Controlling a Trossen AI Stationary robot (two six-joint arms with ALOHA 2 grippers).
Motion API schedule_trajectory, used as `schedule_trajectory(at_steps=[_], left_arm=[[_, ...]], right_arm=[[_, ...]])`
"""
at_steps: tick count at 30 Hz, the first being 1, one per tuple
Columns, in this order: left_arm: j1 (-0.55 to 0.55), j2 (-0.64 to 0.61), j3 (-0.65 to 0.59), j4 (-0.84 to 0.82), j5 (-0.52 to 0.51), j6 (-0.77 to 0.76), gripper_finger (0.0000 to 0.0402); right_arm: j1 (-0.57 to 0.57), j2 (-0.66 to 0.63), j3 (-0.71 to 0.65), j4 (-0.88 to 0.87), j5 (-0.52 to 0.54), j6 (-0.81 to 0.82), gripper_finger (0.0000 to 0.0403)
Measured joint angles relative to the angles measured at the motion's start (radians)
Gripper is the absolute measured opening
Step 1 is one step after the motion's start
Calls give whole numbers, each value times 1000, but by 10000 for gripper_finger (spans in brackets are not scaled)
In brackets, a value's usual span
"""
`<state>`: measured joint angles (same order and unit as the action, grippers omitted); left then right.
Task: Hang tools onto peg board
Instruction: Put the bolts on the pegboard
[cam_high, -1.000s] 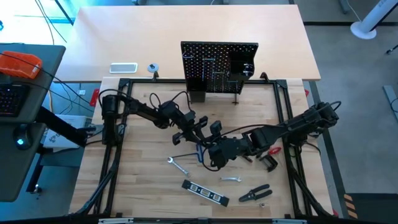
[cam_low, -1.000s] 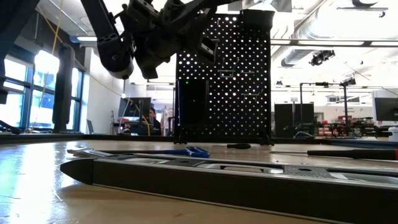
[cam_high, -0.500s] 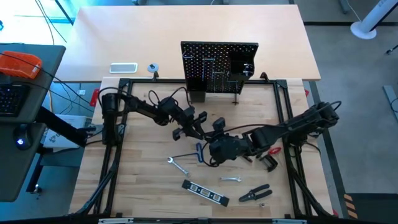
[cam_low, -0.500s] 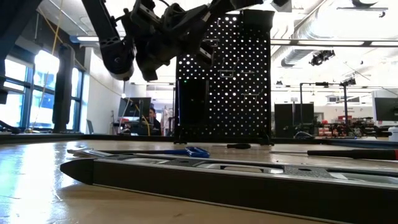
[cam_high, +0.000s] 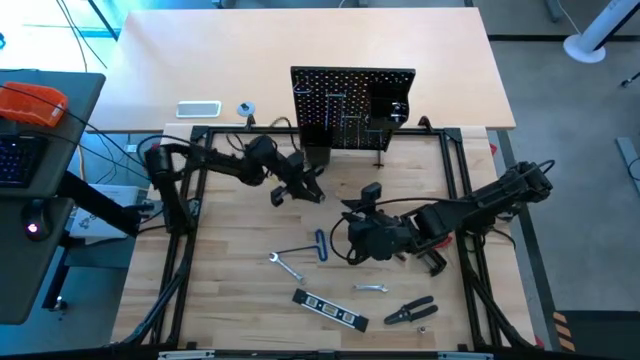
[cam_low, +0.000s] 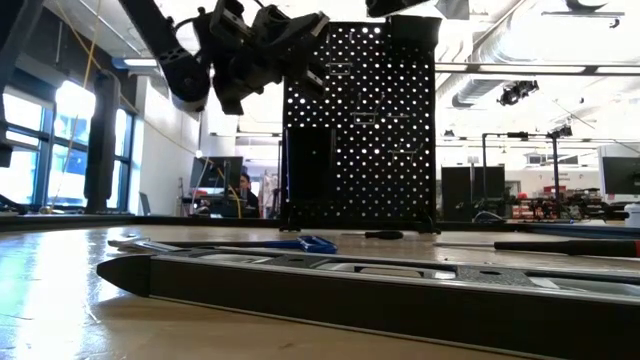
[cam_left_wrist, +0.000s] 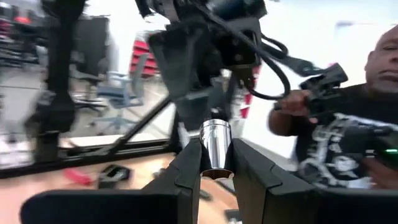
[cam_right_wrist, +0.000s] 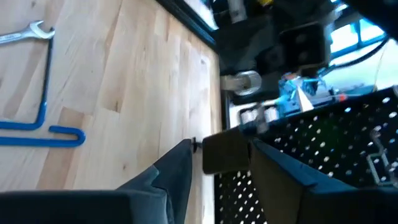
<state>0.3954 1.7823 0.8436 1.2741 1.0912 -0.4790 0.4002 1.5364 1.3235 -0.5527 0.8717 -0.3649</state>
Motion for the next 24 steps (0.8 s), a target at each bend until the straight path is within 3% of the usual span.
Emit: schedule_trajectory(at_steps=[4,7,10,15,19,22,24], left_arm=[[71,-100,0,-227,-13,148,54],[125,-179,0,-419,-77,277,54],[168,-246,0,-577,-192,374,54],[208,-303,37,-846,-469,512,54],[204,-289,109,-1035,-601,612,54],[195,-275,145,-1088,-712,647,54],[196,-268,165,-1112,-733,663,54]], right_arm=[[2,-8,0,-61,-2,74,154],[6,-7,0,-102,-7,106,154],[7,-7,0,-123,-7,134,154],[6,-7,0,-128,-10,147,154],[7,-7,0,-128,-12,156,154],[6,-7,0,-124,-16,165,154],[6,-7,0,-125,-29,181,154]])
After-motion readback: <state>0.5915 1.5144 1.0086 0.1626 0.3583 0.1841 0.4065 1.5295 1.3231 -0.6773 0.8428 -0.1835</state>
